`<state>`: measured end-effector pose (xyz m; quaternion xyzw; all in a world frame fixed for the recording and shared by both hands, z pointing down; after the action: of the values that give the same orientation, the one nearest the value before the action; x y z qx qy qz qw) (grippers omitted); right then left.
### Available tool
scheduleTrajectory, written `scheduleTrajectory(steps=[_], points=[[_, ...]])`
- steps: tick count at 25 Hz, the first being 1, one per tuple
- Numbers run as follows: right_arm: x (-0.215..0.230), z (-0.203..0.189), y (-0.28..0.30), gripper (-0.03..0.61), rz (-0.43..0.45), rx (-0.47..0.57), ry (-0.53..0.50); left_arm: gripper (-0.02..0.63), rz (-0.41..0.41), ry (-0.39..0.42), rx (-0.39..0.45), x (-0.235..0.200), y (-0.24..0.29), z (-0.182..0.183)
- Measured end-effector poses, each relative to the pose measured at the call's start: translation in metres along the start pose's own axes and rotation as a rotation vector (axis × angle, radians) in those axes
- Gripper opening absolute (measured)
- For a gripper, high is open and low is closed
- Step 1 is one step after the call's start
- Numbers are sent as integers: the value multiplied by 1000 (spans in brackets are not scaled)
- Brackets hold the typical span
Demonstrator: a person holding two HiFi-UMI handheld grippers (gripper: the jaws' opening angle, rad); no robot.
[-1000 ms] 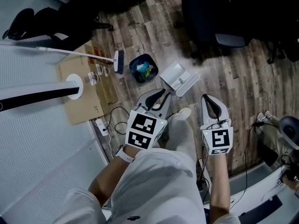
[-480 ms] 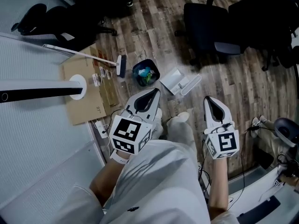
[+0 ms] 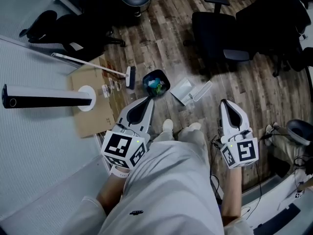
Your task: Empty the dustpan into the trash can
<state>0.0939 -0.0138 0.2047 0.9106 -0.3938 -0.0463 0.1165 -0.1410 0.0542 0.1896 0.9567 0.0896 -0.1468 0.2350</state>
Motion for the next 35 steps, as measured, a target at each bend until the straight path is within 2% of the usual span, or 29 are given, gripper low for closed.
scheduleTrajectory(steps=[14, 20, 24, 35], points=[[-31, 43, -27, 12, -49, 33, -61, 6, 9, 2, 84, -15, -42, 18], [-49, 41, -21, 12, -33, 36, -116, 6, -1, 20, 111, -16, -47, 20], [-58, 36, -12, 12, -37, 36, -105, 6, 4, -4, 118, -22, -51, 16], [-75, 38, -3, 12, -3, 26, -113, 6, -3, -6, 121, -22, -55, 14]])
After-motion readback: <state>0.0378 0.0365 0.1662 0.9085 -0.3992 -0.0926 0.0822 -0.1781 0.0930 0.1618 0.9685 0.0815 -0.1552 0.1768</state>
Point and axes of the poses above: the fingertips, and each gripper's own axes: y forward along the fingers, x to its right, z out of its top, the point moved 3 cm from there along -y, backward along the fingers, and after that the axes turned 7 degrees about -y, right-handed, at the moved point
